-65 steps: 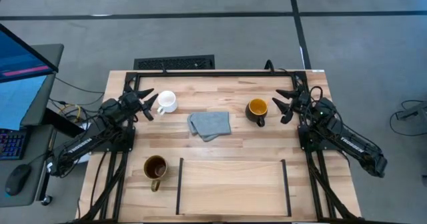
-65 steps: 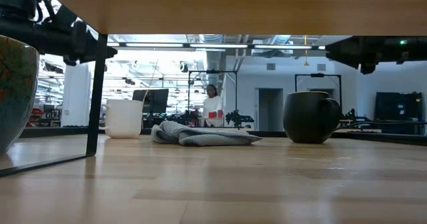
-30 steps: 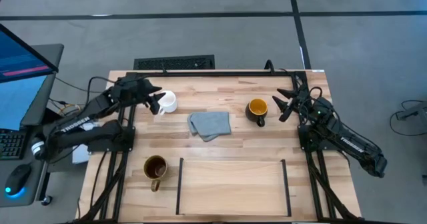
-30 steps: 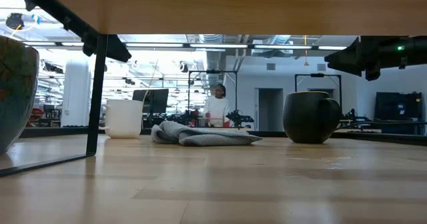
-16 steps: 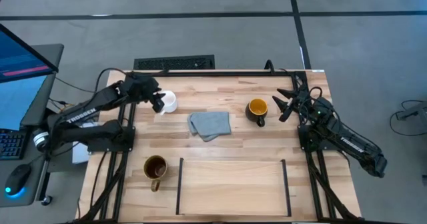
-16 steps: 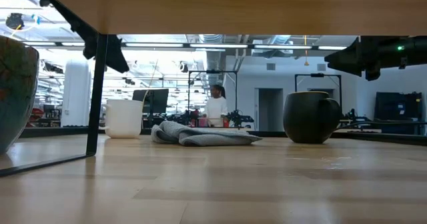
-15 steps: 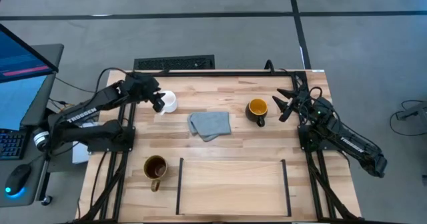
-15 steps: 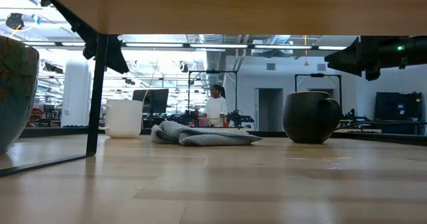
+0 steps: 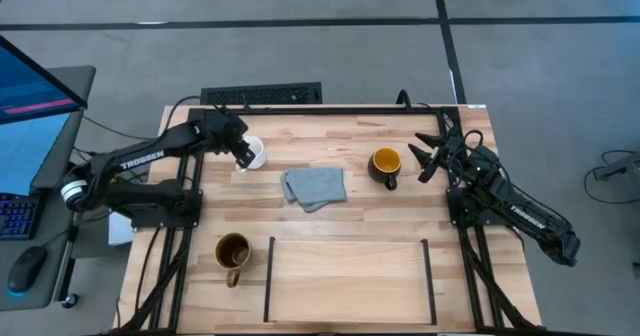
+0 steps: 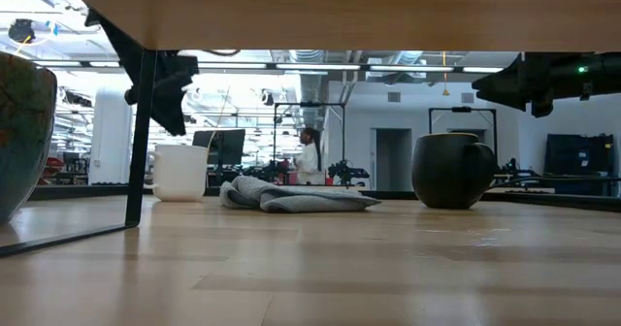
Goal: Stack small to large cups/mugs on shelf
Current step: Put the white mug on the shelf
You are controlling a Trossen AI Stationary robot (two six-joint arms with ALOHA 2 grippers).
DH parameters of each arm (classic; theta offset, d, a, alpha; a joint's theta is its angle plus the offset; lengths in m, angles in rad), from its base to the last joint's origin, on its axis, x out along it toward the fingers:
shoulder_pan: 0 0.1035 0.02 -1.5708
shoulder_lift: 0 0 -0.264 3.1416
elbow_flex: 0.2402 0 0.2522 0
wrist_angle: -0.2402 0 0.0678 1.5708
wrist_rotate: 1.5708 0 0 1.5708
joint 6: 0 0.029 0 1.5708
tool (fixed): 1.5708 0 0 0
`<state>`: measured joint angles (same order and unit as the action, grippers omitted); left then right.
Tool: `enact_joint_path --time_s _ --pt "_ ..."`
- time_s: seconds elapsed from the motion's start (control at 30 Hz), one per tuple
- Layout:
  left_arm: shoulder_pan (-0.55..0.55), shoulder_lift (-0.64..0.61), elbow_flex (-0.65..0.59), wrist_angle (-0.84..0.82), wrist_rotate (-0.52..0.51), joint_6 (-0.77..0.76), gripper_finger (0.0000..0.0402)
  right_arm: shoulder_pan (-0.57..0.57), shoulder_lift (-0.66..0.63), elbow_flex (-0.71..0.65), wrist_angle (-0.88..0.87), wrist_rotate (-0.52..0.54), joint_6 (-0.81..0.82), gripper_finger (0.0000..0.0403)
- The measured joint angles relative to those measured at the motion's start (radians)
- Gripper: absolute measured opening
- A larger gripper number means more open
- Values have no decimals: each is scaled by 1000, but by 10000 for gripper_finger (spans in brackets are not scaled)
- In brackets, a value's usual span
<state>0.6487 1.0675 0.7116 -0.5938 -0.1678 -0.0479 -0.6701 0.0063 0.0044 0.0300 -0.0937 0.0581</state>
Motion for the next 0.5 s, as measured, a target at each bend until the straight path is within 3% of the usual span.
enact_joint_path --time_s 0.5 --pt "69 46 0 -3 -67 5 146 0 0 0 1 -1 48 240"
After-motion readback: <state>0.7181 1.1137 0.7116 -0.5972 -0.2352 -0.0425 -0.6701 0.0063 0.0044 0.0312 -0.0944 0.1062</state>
